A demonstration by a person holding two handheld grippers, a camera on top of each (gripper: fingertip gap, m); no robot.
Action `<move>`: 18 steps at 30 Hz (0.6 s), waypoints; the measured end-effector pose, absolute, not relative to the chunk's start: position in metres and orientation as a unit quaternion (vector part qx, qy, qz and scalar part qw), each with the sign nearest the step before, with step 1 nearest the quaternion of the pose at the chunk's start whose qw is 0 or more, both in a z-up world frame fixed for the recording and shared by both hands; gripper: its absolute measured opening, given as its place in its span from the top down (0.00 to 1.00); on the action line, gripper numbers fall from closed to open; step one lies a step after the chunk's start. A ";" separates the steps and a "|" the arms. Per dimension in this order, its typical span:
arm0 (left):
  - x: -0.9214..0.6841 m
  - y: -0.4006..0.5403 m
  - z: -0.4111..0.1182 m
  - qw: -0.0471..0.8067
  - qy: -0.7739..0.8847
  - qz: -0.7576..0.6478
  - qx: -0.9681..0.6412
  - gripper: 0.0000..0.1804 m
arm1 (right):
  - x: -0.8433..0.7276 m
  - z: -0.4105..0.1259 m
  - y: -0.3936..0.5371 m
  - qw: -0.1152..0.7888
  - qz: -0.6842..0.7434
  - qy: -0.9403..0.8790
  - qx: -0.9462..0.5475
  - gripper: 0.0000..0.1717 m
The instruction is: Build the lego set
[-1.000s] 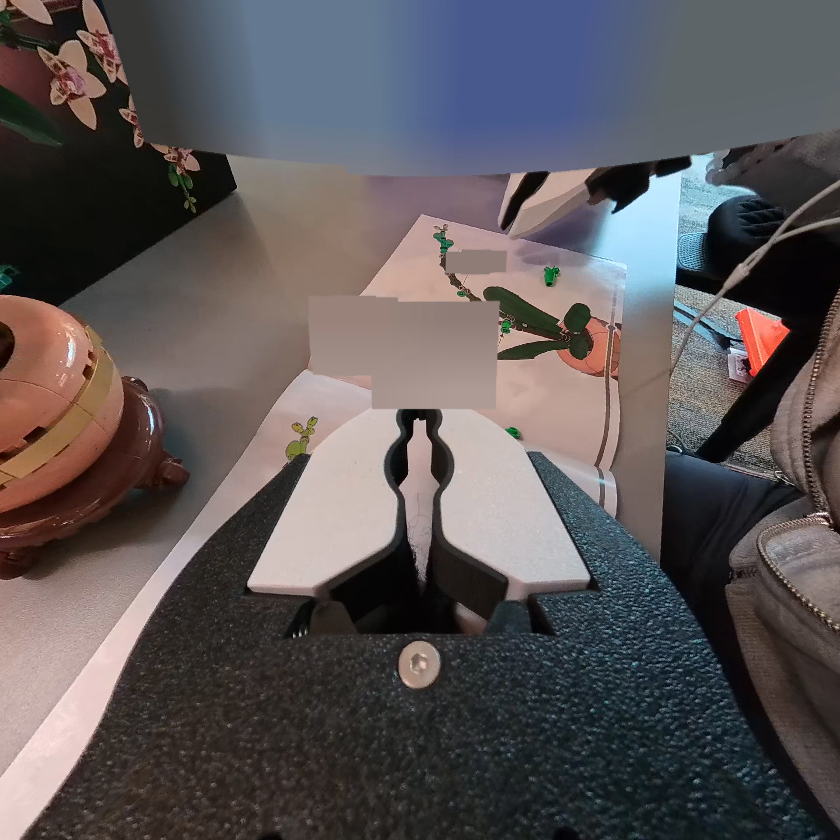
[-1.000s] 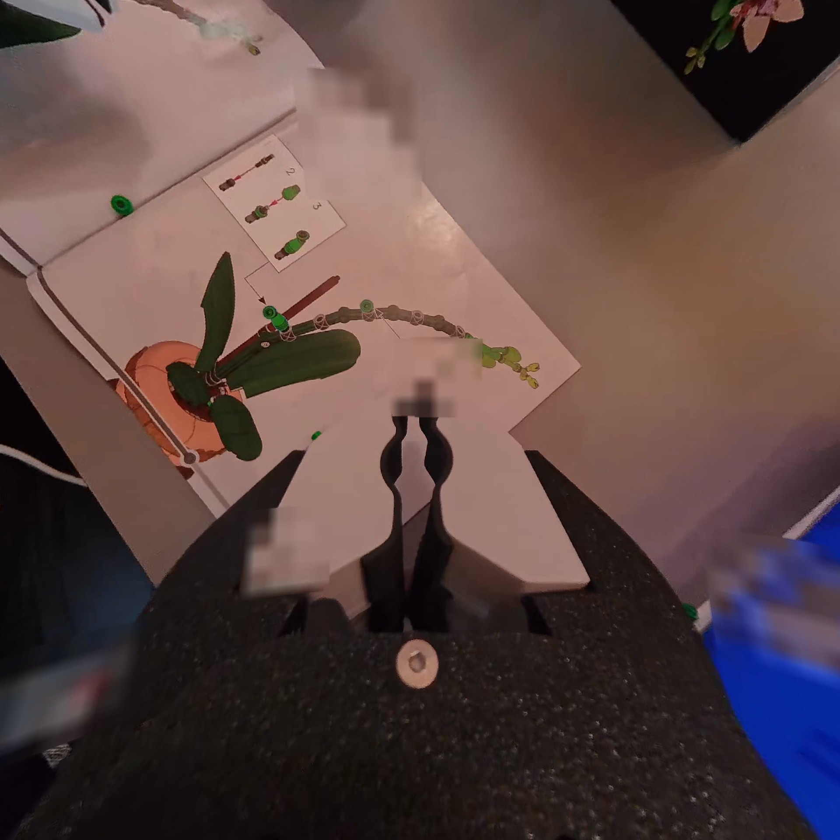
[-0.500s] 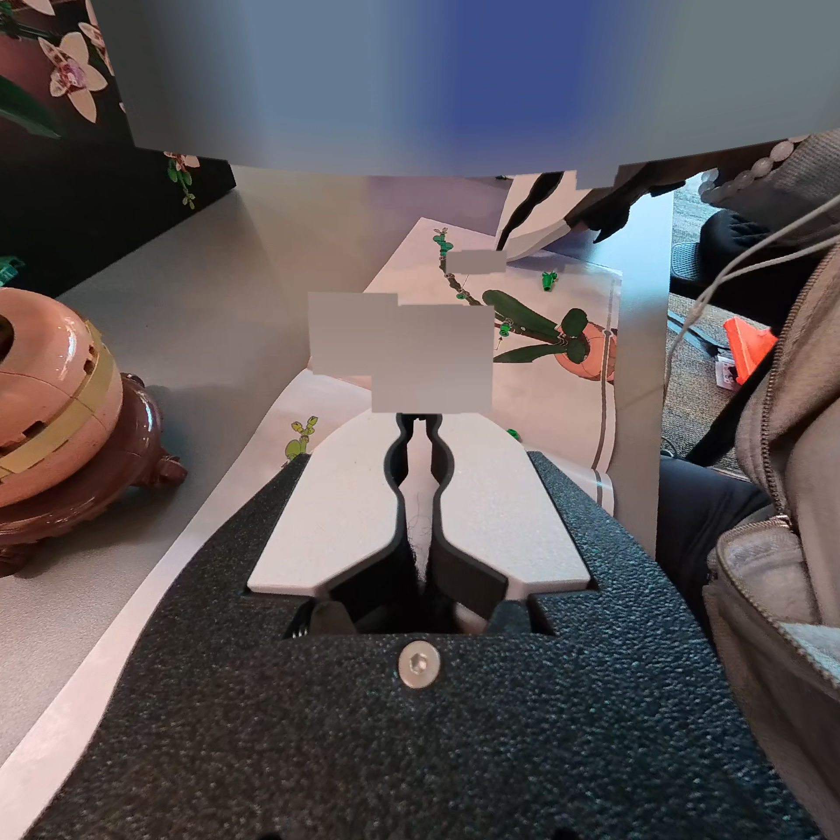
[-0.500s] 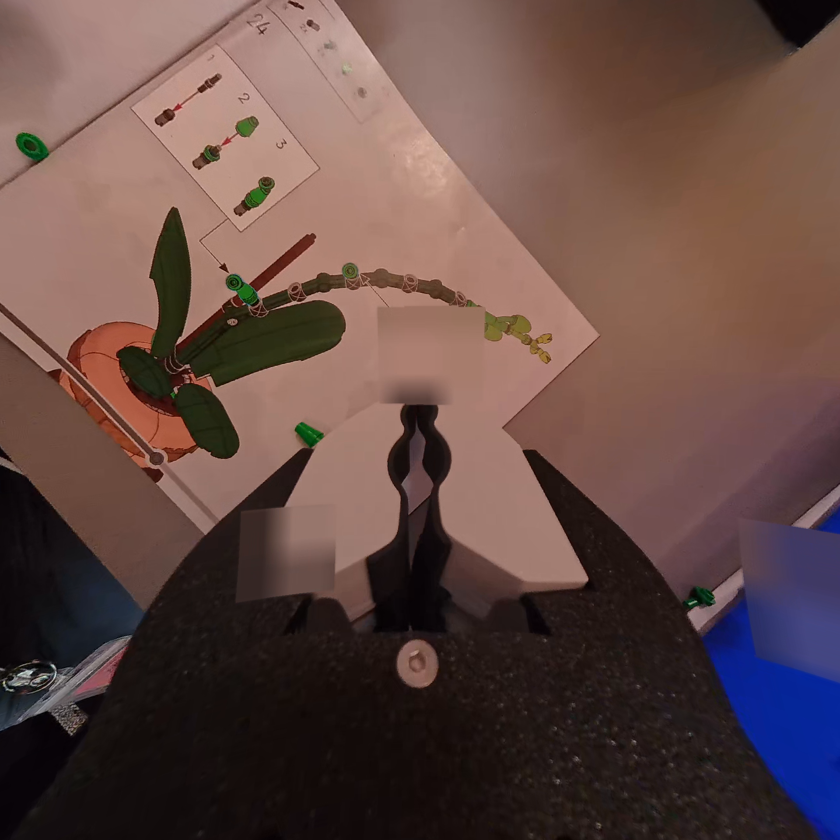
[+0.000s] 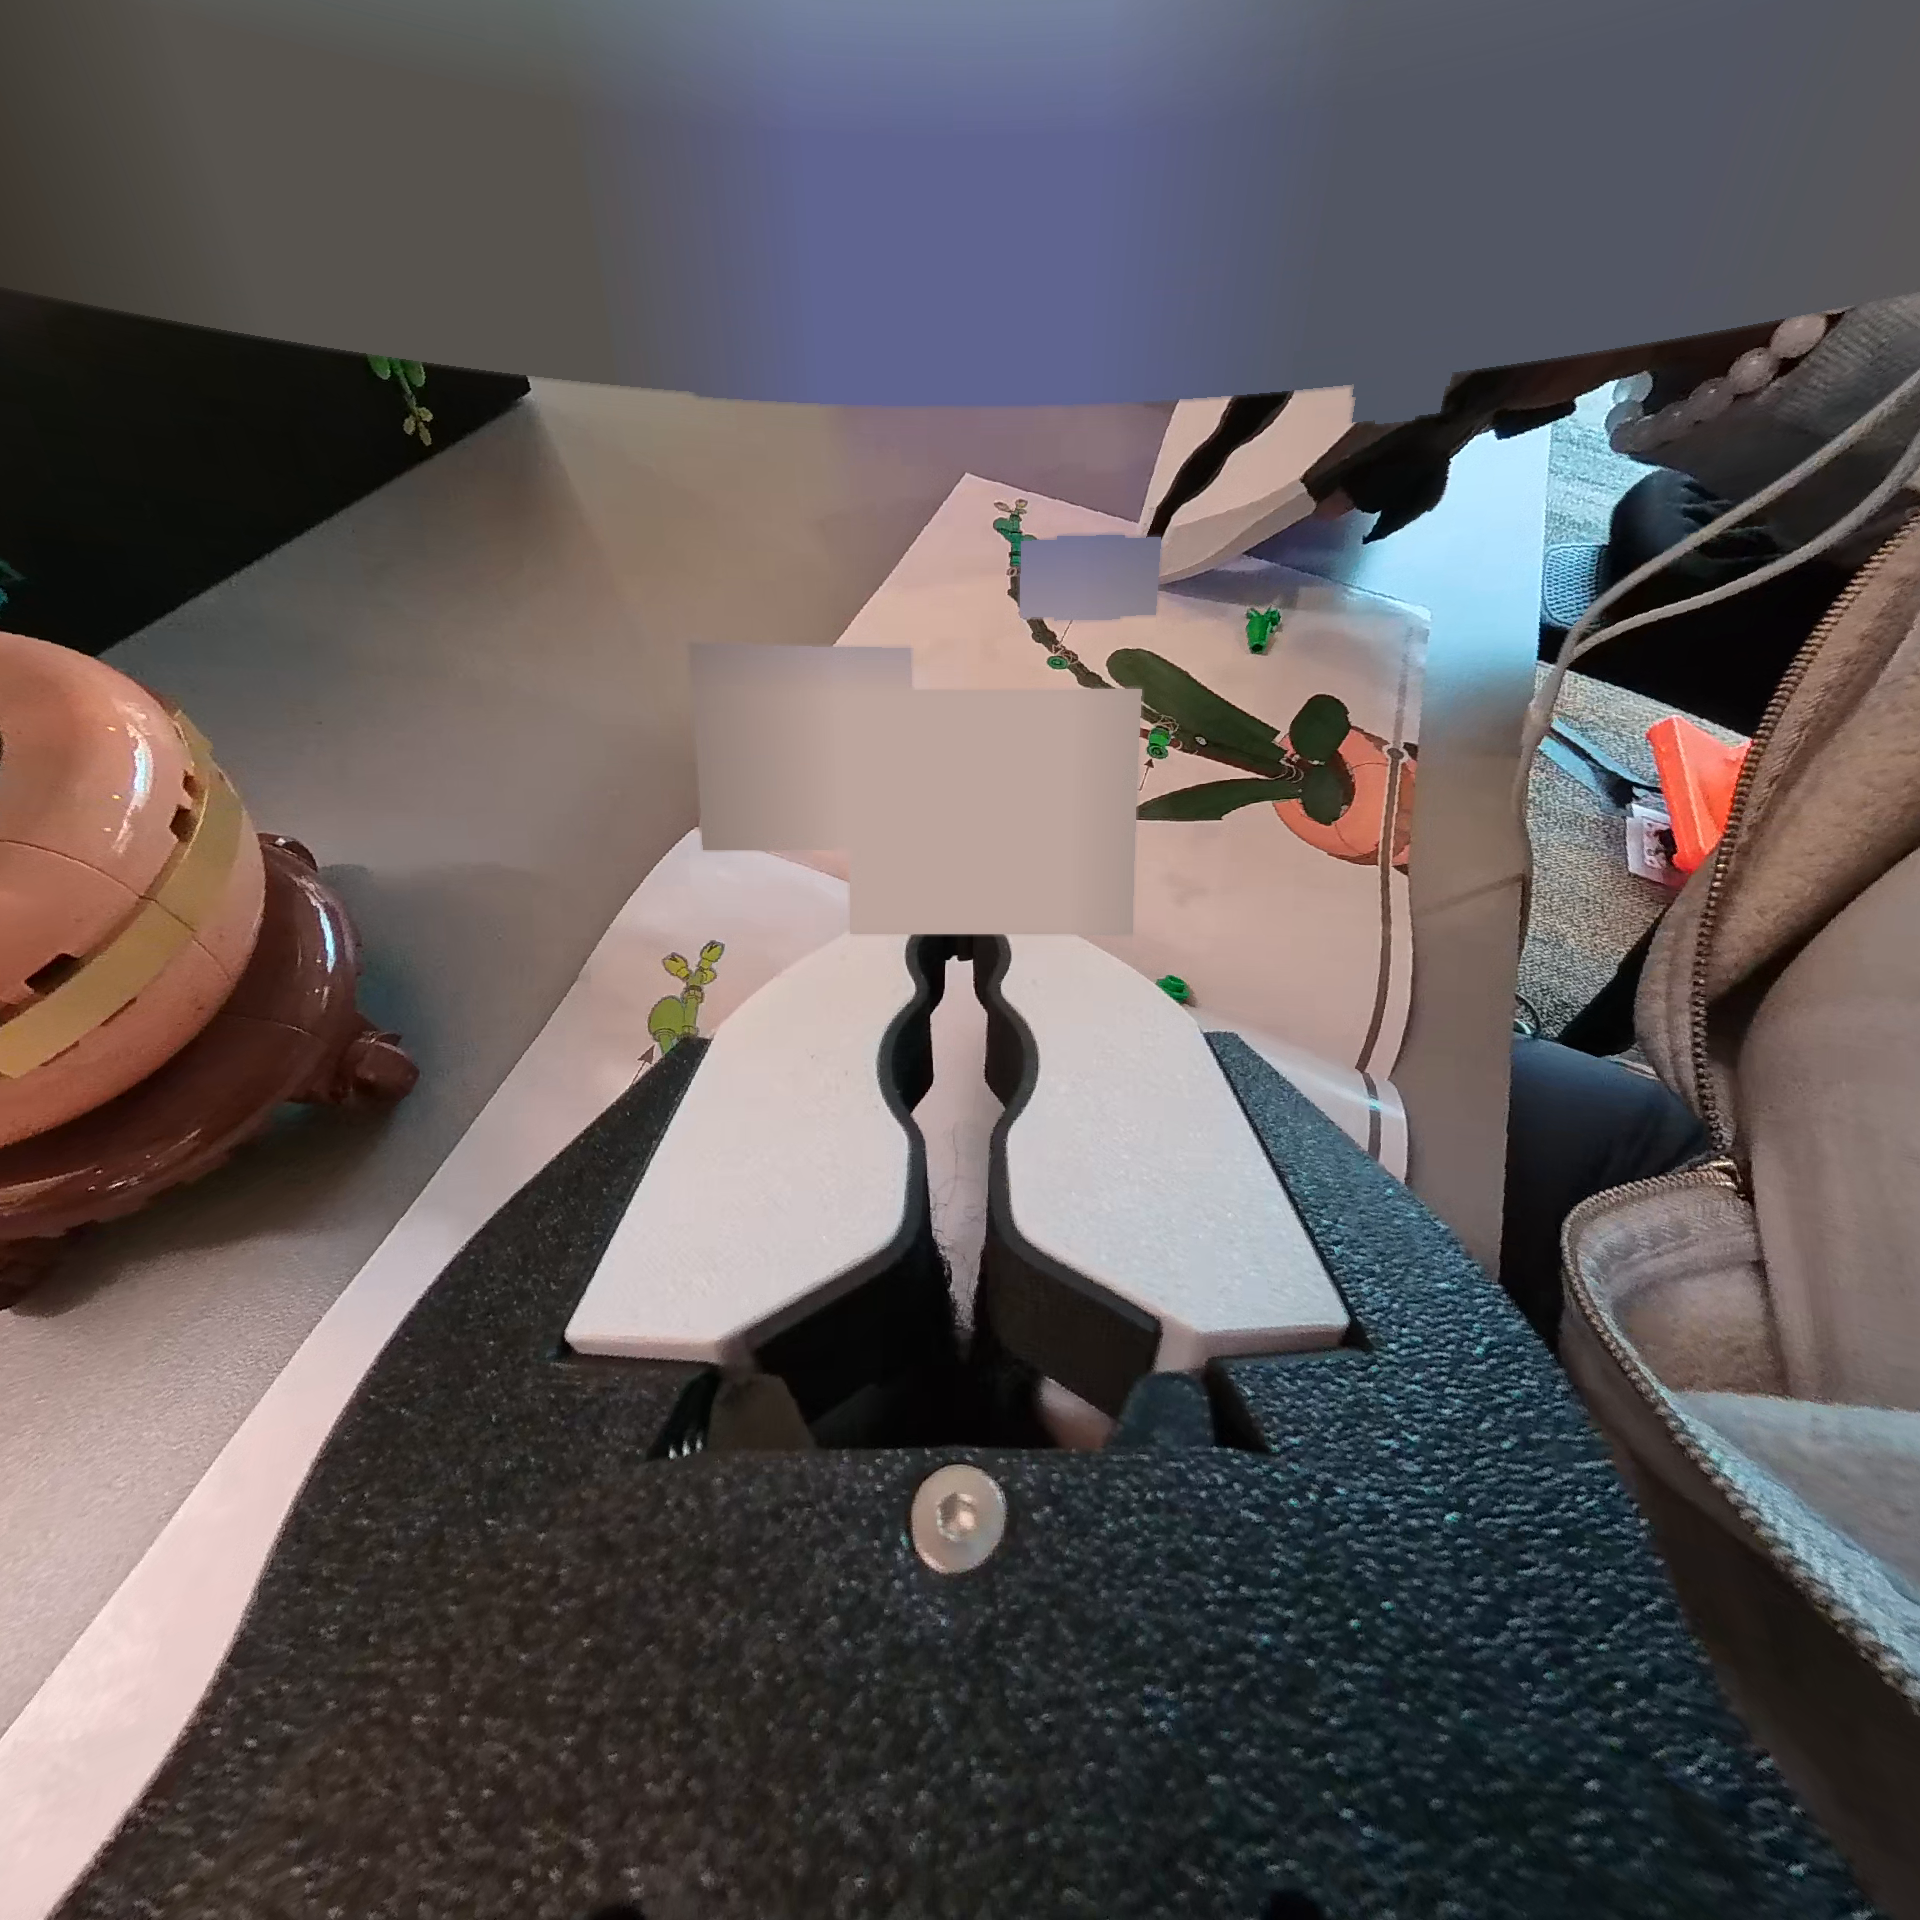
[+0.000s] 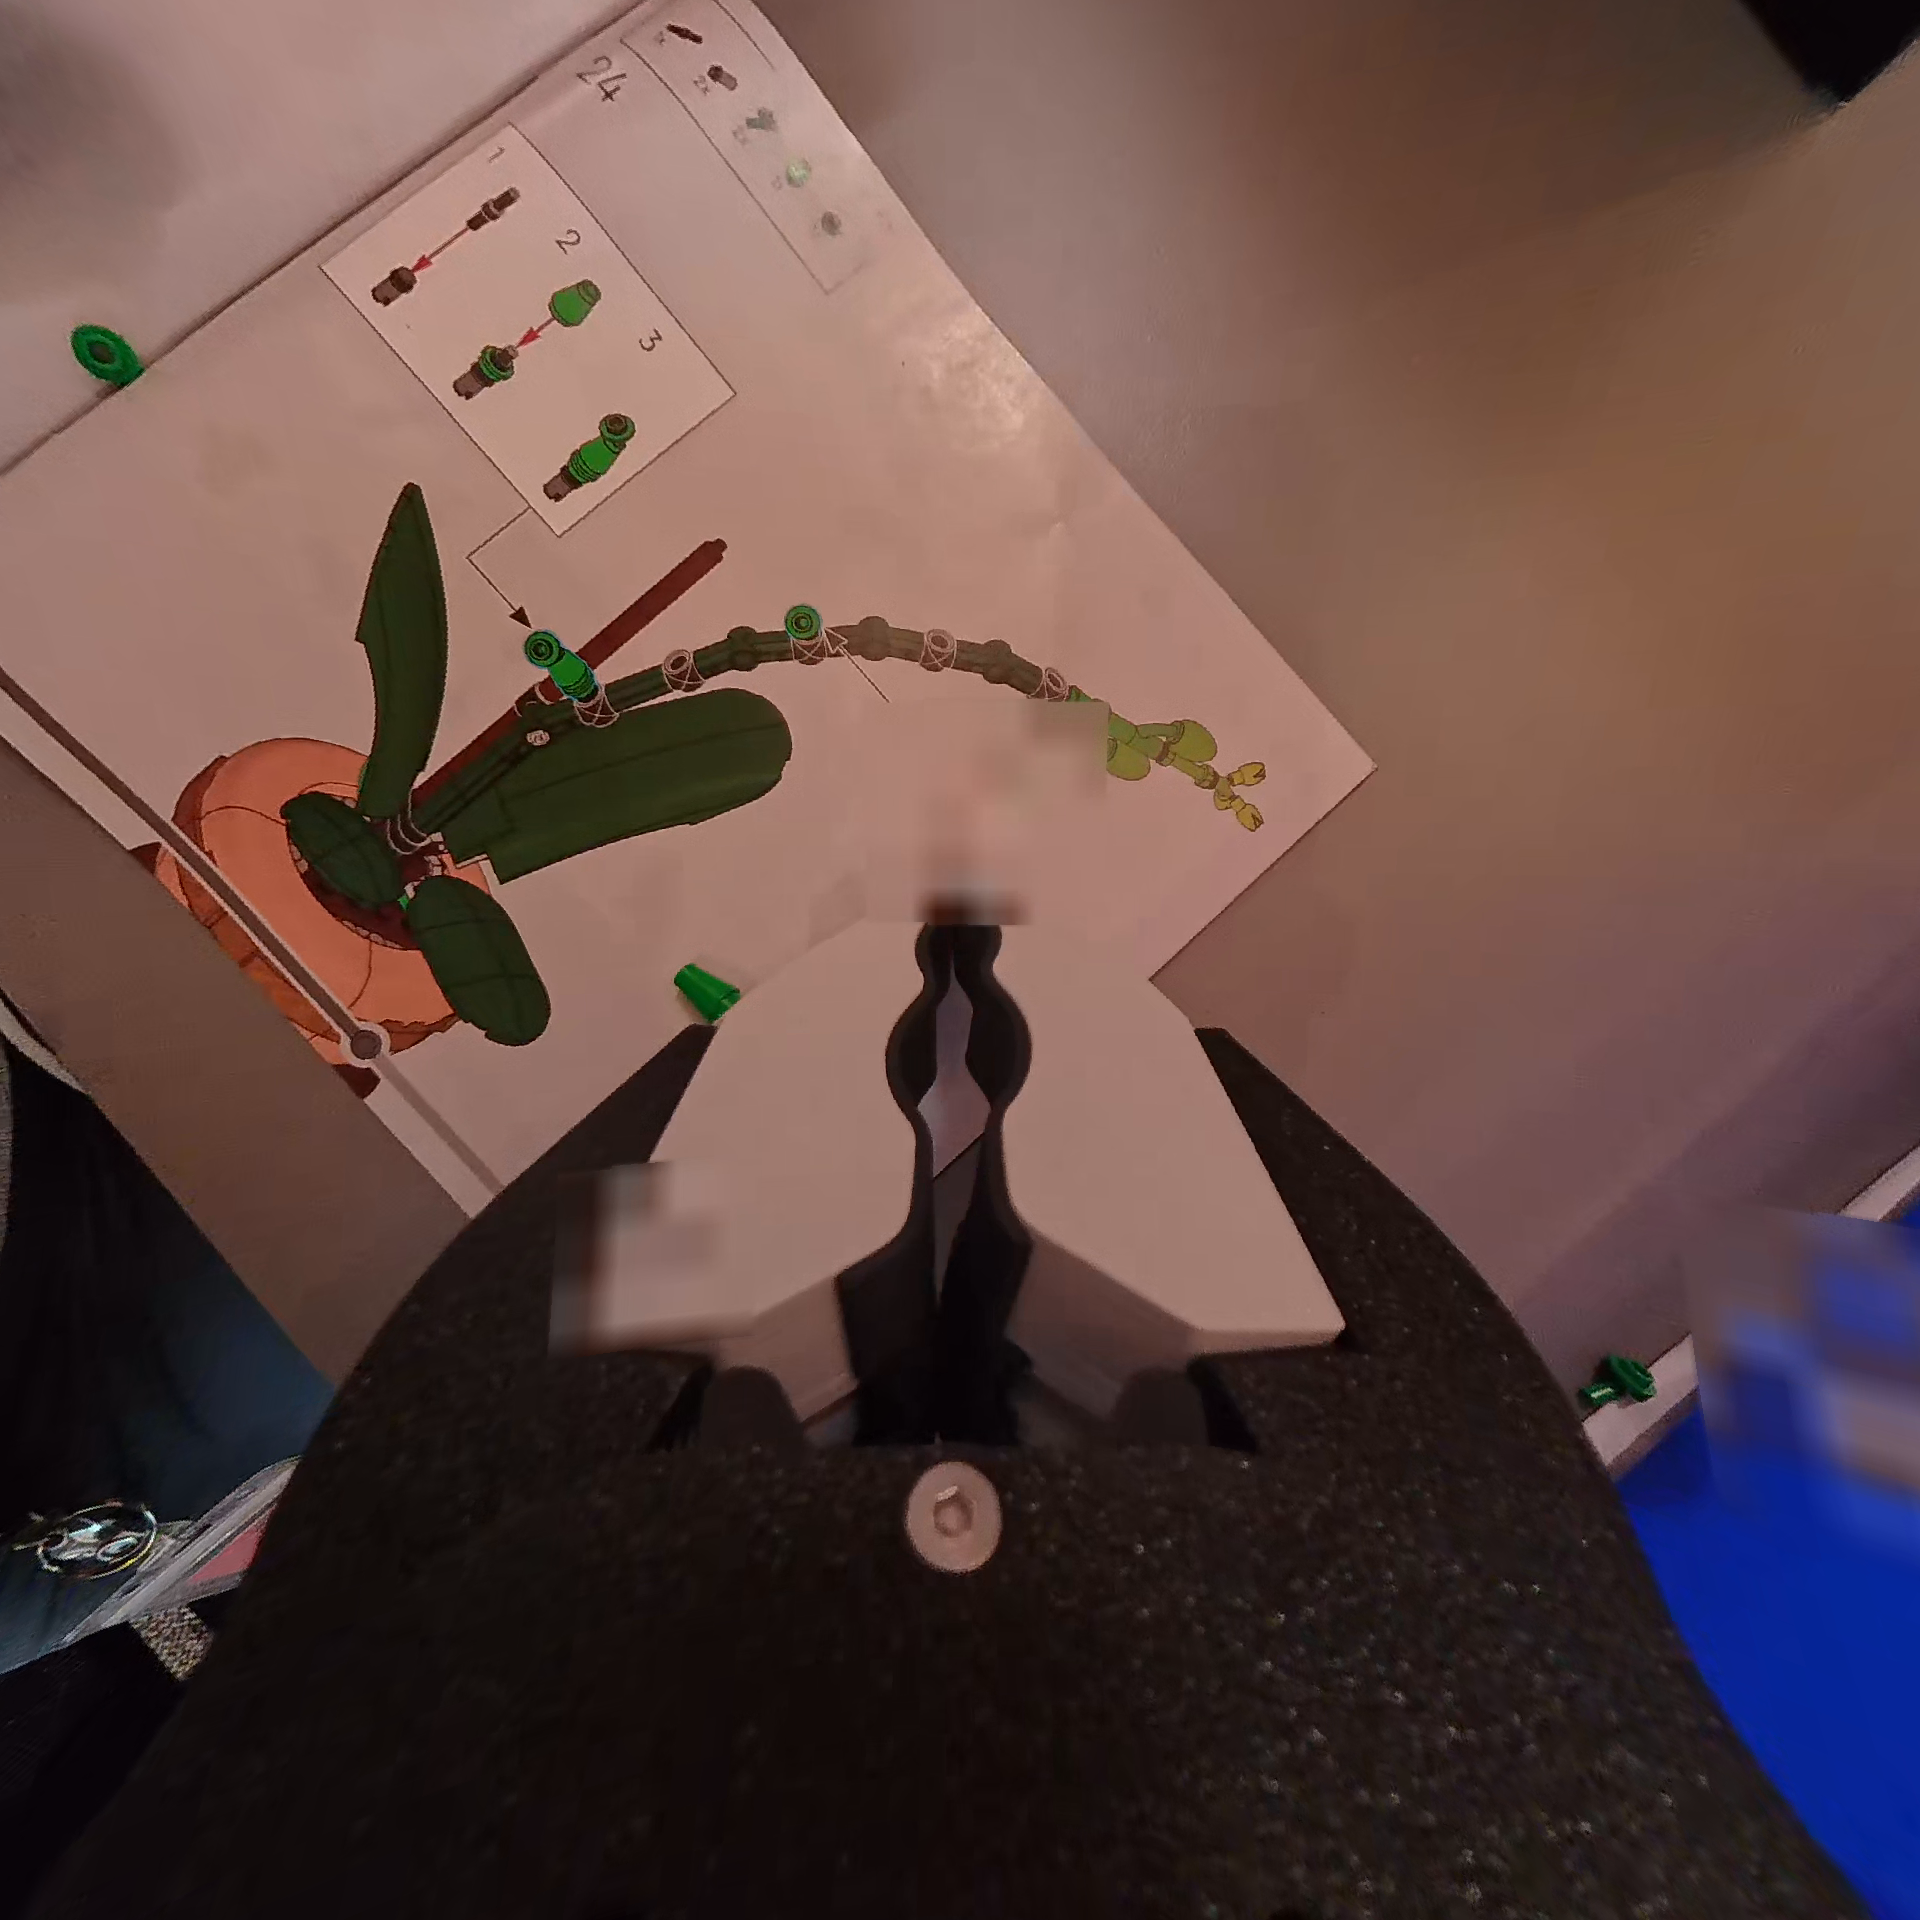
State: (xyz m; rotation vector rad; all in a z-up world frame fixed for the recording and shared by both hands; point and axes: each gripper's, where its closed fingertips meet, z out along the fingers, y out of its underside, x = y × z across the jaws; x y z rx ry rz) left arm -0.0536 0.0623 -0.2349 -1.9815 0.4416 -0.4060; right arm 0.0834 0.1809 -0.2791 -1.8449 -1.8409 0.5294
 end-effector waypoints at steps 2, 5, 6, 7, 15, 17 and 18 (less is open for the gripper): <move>-0.054 0.062 -0.235 0.510 0.183 -0.170 -0.823 0.98 | 0.083 -0.279 0.181 0.239 0.192 -0.673 -0.673 1.00; -0.053 0.062 -0.235 0.509 0.183 -0.169 -0.824 0.98 | 0.083 -0.279 0.181 0.240 0.191 -0.674 -0.673 1.00; -0.053 0.062 -0.235 0.509 0.184 -0.169 -0.824 0.98 | 0.083 -0.279 0.181 0.240 0.191 -0.673 -0.673 1.00; -0.053 0.062 -0.235 0.509 0.185 -0.168 -0.824 0.98 | 0.083 -0.279 0.181 0.240 0.191 -0.673 -0.673 1.00; -0.053 0.062 -0.237 0.507 0.189 -0.159 -0.826 0.98 | 0.083 -0.279 0.181 0.248 0.180 -0.677 -0.669 1.00; -0.053 0.062 -0.238 0.506 0.191 -0.154 -0.827 0.98 | 0.083 -0.279 0.181 0.252 0.175 -0.680 -0.666 1.00; -0.052 0.062 -0.238 0.506 0.193 -0.152 -0.827 0.98 | 0.083 -0.279 0.181 0.253 0.174 -0.680 -0.666 1.00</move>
